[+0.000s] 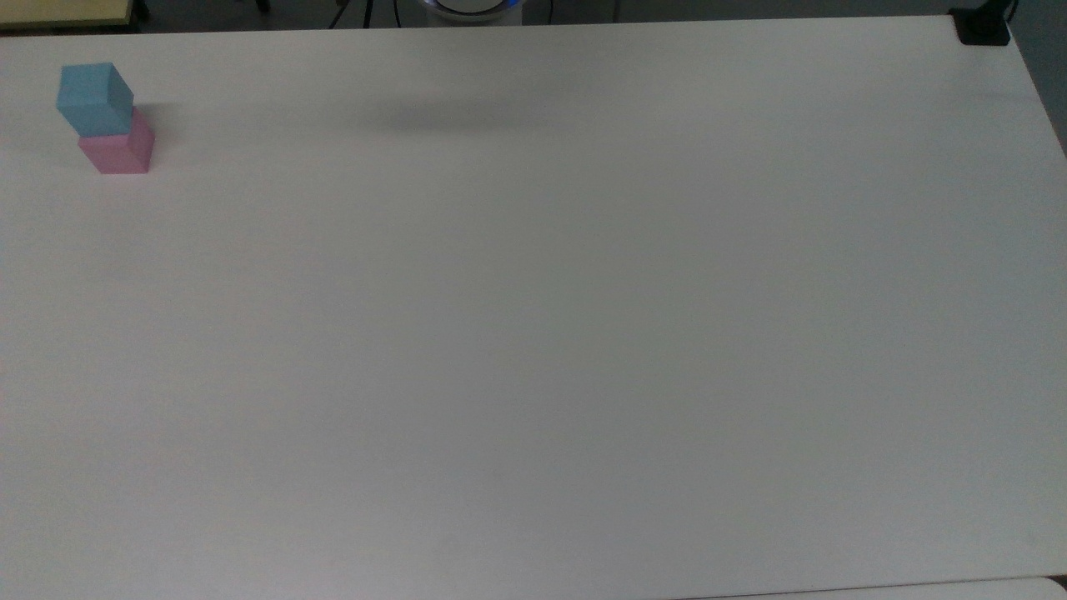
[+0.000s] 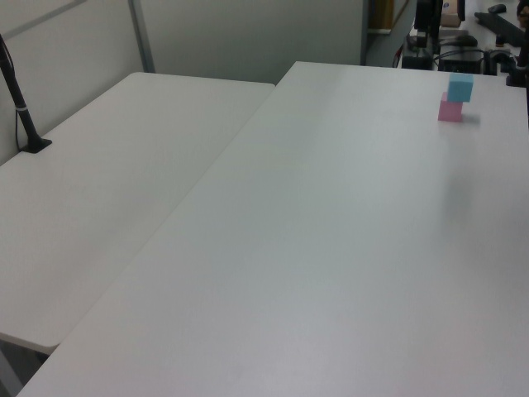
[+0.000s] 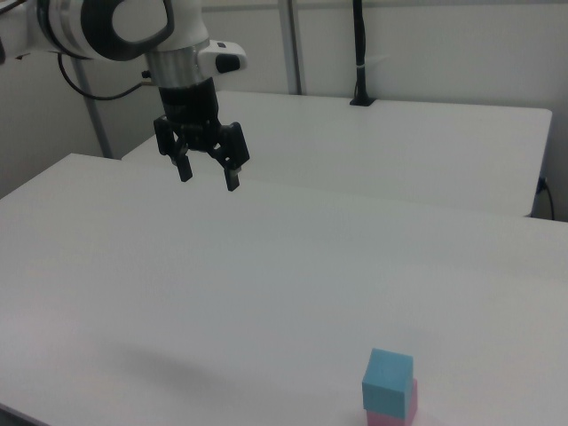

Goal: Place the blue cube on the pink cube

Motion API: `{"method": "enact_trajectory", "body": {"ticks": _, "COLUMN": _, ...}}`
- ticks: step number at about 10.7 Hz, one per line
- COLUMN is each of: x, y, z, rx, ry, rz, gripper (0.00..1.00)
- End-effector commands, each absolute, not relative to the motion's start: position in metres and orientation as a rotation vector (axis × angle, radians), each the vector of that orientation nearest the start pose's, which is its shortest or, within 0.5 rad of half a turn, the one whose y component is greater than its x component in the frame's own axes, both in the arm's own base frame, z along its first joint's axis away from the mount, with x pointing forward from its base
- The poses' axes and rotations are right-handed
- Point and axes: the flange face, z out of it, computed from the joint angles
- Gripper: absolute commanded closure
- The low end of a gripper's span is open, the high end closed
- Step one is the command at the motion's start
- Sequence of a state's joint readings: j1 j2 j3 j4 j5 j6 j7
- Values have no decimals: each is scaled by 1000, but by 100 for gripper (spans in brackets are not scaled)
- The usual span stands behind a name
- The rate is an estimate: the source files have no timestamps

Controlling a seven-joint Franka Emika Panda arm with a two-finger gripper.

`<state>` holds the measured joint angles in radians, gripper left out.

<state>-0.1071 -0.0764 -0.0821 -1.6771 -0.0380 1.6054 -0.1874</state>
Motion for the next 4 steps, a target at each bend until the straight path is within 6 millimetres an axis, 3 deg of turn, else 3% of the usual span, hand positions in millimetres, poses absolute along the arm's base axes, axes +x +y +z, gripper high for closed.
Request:
{"method": "enact_trajectory", "body": {"ticks": 1, "x": 522, "y": -100, "z": 623, "rx": -3179, "ry": -31, "rz": -18, "gripper": 0}}
{"method": "enact_trajectory", "body": {"ticks": 4, "x": 522, "y": -101, "z": 624, "rx": -3181, "ry": -29, "rz": -18, "gripper": 0}}
